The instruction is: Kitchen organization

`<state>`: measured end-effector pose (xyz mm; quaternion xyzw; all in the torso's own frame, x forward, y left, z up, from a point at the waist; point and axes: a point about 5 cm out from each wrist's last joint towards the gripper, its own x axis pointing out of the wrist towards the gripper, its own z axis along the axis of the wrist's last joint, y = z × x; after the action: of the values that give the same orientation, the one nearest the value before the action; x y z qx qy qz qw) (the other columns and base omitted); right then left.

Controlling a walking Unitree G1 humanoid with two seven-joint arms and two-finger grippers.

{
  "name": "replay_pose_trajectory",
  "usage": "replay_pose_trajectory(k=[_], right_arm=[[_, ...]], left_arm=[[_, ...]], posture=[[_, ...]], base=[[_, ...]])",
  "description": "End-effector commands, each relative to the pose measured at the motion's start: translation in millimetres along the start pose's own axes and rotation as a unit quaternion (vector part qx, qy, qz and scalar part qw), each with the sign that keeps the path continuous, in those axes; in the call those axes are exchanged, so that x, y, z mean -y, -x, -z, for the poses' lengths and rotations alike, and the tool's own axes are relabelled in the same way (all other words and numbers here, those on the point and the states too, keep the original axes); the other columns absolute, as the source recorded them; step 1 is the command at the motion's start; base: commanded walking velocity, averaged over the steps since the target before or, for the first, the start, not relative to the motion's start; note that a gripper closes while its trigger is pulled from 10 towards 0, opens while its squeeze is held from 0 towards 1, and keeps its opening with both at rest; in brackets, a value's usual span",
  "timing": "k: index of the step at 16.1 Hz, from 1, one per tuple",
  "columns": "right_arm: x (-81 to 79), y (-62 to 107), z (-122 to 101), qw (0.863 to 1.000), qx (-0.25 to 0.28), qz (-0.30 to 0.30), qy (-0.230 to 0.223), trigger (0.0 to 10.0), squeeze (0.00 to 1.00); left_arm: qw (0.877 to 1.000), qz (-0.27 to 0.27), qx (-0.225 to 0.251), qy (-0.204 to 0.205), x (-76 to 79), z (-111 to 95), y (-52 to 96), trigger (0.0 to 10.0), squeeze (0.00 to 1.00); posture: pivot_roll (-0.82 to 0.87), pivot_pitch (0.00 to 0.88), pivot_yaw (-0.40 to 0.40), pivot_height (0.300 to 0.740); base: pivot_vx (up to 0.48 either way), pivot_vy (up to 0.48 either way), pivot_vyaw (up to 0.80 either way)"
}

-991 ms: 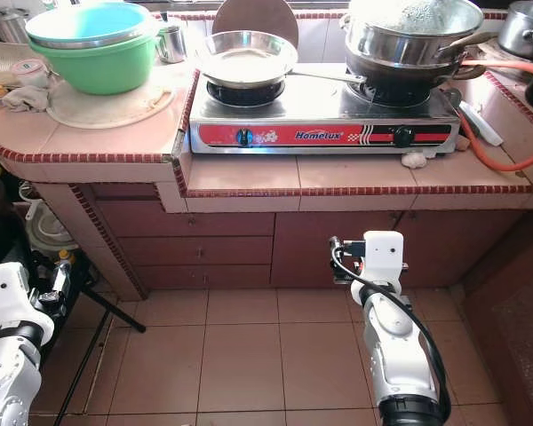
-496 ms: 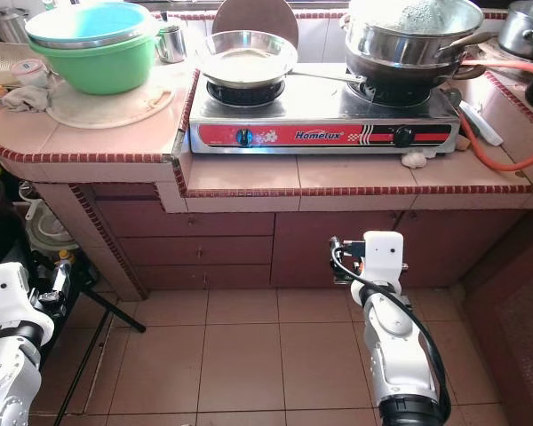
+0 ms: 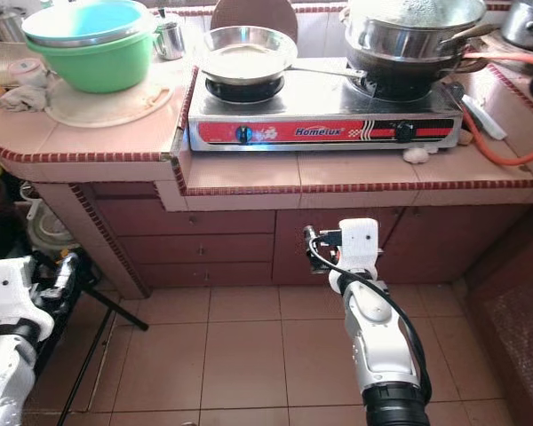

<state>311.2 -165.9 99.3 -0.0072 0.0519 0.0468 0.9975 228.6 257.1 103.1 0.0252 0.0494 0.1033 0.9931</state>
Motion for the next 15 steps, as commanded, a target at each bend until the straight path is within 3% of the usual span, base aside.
replay_pose_trajectory(k=[1, 5, 9, 11, 12, 15], right_arm=[[-0.2, -0.5, -2.4, 1.000, 0.004, -0.002, -0.002, 10.0, 0.00], [1.1, -0.1, -2.5, 1.000, 0.005, 0.000, 0.001, 10.0, 0.00], [5.5, -0.5, -6.7, 1.000, 0.015, 0.013, 0.011, 10.0, 0.00], [6.1, -0.7, -7.2, 1.000, 0.016, 0.014, 0.013, 10.0, 0.00], [8.1, -1.4, -8.1, 1.000, 0.015, 0.016, 0.013, 10.0, 0.00], [7.7, -0.8, -7.9, 1.000, 0.017, 0.014, 0.010, 10.0, 0.00]], left_arm=[[1.000, -0.012, -0.002, -0.011, -13.3, 2.2, -0.9, 10.0, 0.00], [1.000, 0.007, 0.011, 0.007, -8.6, -3.3, -2.4, 10.0, 0.00], [0.998, 0.039, 0.036, 0.025, 13.1, -12.0, -11.7, 10.0, 0.00], [0.998, 0.042, 0.036, 0.029, 15.0, -12.0, -13.9, 10.0, 0.00], [0.996, 0.071, 0.025, 0.056, 30.0, -7.5, -14.4, 10.0, 0.00], [0.993, 0.088, 0.013, 0.075, 50.3, 1.1, -7.4, 10.0, 0.00]], posture=[[-0.01, 0.095, 0.033, 0.740], [-0.01, 0.097, 0.034, 0.740], [-0.02, 0.104, 0.027, 0.740], [-0.02, 0.107, 0.026, 0.740], [-0.02, 0.113, 0.017, 0.740], [-0.03, 0.116, 0.027, 0.740]], base=[[0.000, 0.000, 0.00], [0.000, 0.000, 0.00], [0.000, 0.000, 0.00], [0.000, 0.000, 0.00], [0.000, 0.000, 0.00], [0.000, 0.000, 0.00]])
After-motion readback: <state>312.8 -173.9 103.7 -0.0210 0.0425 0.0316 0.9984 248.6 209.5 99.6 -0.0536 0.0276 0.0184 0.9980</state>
